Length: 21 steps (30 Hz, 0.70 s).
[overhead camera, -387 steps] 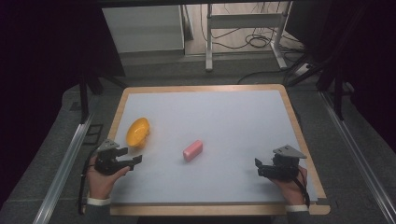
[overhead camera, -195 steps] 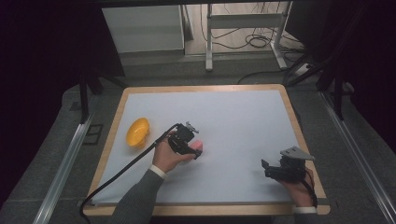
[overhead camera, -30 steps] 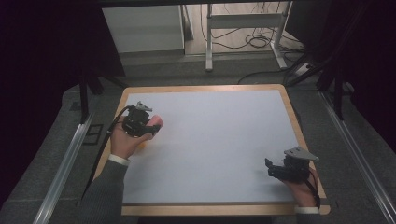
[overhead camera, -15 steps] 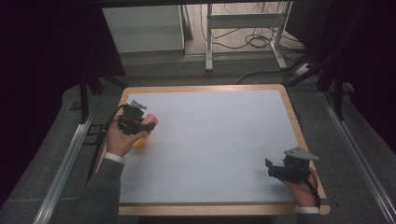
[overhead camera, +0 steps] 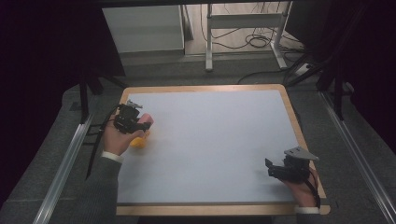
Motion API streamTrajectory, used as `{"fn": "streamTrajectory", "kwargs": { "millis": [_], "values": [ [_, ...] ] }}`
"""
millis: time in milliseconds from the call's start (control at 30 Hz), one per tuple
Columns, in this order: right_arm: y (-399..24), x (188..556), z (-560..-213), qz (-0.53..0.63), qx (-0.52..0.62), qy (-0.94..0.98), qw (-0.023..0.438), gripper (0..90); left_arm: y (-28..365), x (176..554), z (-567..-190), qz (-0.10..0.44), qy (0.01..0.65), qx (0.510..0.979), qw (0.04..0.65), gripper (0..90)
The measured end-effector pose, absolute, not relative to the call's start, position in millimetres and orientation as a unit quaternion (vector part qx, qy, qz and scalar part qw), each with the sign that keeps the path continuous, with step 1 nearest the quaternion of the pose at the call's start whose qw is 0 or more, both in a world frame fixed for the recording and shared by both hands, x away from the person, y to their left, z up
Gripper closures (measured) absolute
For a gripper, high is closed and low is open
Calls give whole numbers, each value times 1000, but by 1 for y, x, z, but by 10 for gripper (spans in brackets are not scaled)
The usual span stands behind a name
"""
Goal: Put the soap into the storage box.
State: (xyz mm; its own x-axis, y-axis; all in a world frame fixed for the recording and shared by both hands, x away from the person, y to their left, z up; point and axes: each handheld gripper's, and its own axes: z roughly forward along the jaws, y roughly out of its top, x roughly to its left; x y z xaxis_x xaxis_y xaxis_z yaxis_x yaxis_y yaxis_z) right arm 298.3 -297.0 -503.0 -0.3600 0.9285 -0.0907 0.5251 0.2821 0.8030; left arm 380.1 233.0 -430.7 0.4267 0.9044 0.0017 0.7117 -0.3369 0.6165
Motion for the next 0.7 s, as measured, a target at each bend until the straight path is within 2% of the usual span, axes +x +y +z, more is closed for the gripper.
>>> {"fn": "streamTrajectory", "kwargs": {
  "millis": [700],
  "values": [
    [-296, 299, -504, 346, 487, 749, 288, 64, 254, 396, -445, 162, 538, 786, 259, 602]
  ]
}}
